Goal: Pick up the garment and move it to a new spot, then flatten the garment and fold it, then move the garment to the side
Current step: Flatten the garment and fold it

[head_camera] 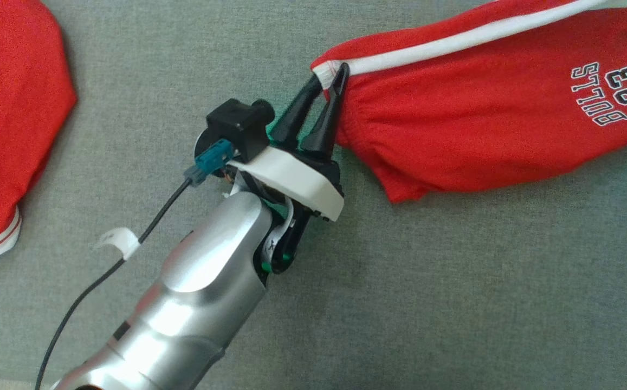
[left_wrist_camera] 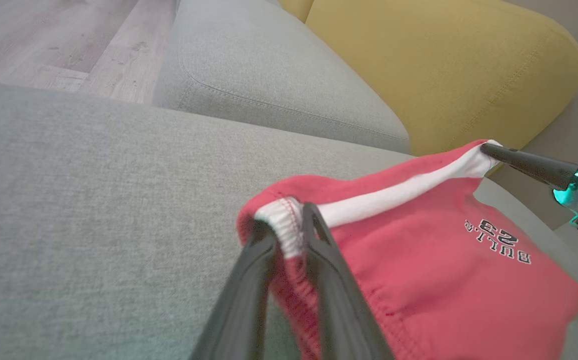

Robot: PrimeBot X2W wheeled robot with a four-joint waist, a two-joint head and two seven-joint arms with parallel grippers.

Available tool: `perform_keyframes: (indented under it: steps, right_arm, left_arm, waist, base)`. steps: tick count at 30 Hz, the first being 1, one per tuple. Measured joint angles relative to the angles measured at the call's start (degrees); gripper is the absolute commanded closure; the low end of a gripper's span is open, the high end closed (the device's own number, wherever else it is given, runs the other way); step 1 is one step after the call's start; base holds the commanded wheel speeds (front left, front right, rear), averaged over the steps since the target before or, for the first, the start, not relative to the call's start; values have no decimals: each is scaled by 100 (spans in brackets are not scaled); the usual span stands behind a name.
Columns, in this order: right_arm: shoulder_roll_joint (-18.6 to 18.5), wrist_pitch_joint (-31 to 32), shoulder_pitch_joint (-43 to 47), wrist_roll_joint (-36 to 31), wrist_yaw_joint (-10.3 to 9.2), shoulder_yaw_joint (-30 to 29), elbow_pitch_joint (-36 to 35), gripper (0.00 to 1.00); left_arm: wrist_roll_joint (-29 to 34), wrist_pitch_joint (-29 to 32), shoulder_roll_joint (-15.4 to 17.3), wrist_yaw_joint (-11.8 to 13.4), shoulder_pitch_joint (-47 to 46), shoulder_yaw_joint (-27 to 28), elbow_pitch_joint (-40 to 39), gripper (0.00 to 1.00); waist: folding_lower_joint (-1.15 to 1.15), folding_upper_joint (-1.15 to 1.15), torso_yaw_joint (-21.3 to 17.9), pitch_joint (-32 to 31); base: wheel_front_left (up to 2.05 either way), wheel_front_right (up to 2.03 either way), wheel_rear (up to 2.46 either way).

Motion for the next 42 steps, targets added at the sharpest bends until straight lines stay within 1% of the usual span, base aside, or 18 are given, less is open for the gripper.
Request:
perform_keyframes:
  steps: [1, 4, 6, 9, 11, 12, 13, 16, 19, 23, 27, 30, 31, 32, 34, 36, 38, 42]
  right_arm:
    - [65, -89, -34, 0, 0, 79, 101, 0]
    - [197, -349, -59, 35, 0, 318, 211, 0]
    - [207, -458, -58, 119, 0, 494, 222, 0]
    - [155, -620, -44, 312, 0, 684, 241, 0]
    - [46, -759, -30, 334, 0, 817, 247, 0]
    - [-57, -868, 1, 344, 0, 924, 296, 0]
    - [-85, -900, 47, 383, 0, 953, 380, 0]
    - [-89, -958, 255, 422, 0, 1103, 714, 0]
    - [-27, -1062, 425, 465, 0, 1151, 1136, 0]
    - [211, -1056, 427, 459, 0, 1198, 1768, 0]
    - [487, -831, 427, 460, 0, 1295, 2320, 0]
    - [645, -520, 426, 469, 0, 1404, 2729, 0]
    - [654, -457, 414, 469, 0, 1412, 2833, 16]
    - [658, -404, 391, 470, 0, 1415, 2915, 100]
    - [677, -372, 368, 492, 0, 1412, 2960, 100]
    - [779, -369, 335, 627, 0, 1388, 2953, 100]
    - [886, -427, 313, 695, 0, 1390, 2914, 100]
    - [921, -548, 326, 714, 0, 1456, 2842, 100]
  left_arm:
    - [-57, -62, -5, 3, 0, -12, 67, 0]
    - [-130, -246, -12, 59, 0, -70, 241, 0]
    - [-48, -311, -13, 189, -3, -191, 399, 0]
    - [232, -512, -24, 511, 16, -285, 593, 0]
    - [442, -679, 3, 740, 49, -308, 619, 0]
    - [643, -795, 54, 970, 191, -297, 572, 0]
    - [748, -835, 63, 1099, 311, -272, 505, 0]
    - [1091, -867, 133, 1457, 817, -138, 171, 0]
    - [1608, -883, 168, 1822, 1411, 194, -583, 0]
    - [2215, -910, 177, 2024, 2175, 374, -1272, 0]
    - [2471, -909, 165, 2016, 2792, 423, -1549, 0]
    - [2605, -909, 151, 1954, 2954, 448, -1601, 0]
    - [2664, -909, 147, 1933, 2955, 469, -1602, 0]
    - [2720, -909, 143, 1915, 2954, 504, -1616, 0]
    - [2757, -909, 141, 1903, 2953, 544, -1622, 0]
    - [2816, -909, 140, 1862, 2953, 616, -1626, 0]
    - [2915, -909, 133, 1838, 2953, 687, -1638, 0]
    - [2997, -909, 133, 1761, 2955, 827, -1637, 0]
  waist:
    - [0, 0, 6, 6]
    - [0, 0, -4, -20]
    - [0, 0, -21, -67]
    - [-1, 0, -51, -184]
    - [-1, 0, -73, -278]
    - [-1, 0, -95, -378]
    - [-1, 0, -101, -427]
    - [-1, 0, -93, -575]
    - [-2, 0, -4, -688]
    - [-2, 0, 211, -798]
    - [-2, 0, 450, -884]
    - [-2, 0, 618, -924]
    - [-2, 0, 663, -936]
    - [-2, 1, 693, -947]
    - [-2, 0, 708, -957]
    - [-1, 0, 672, -967]
    - [0, 0, 576, -983]
    - [0, 0, 263, -1046]
  base:
    - [0, 0, 0]
    - [0, 0, 0]
    - [0, 0, 0]
    - [0, 0, 0]
    - [0, 0, 0]
    - [0, 0, 0]
    - [0, 0, 0]
    - [0, 0, 0]
    - [0, 0, 0]
    - [0, 0, 0]
    - [0, 0, 0]
    - [0, 0, 0]
    - [0, 0, 0]
    - [0, 0, 0]
    - [0, 0, 0]
    - [0, 0, 0]
    - [0, 0, 0]
    - [0, 0, 0]
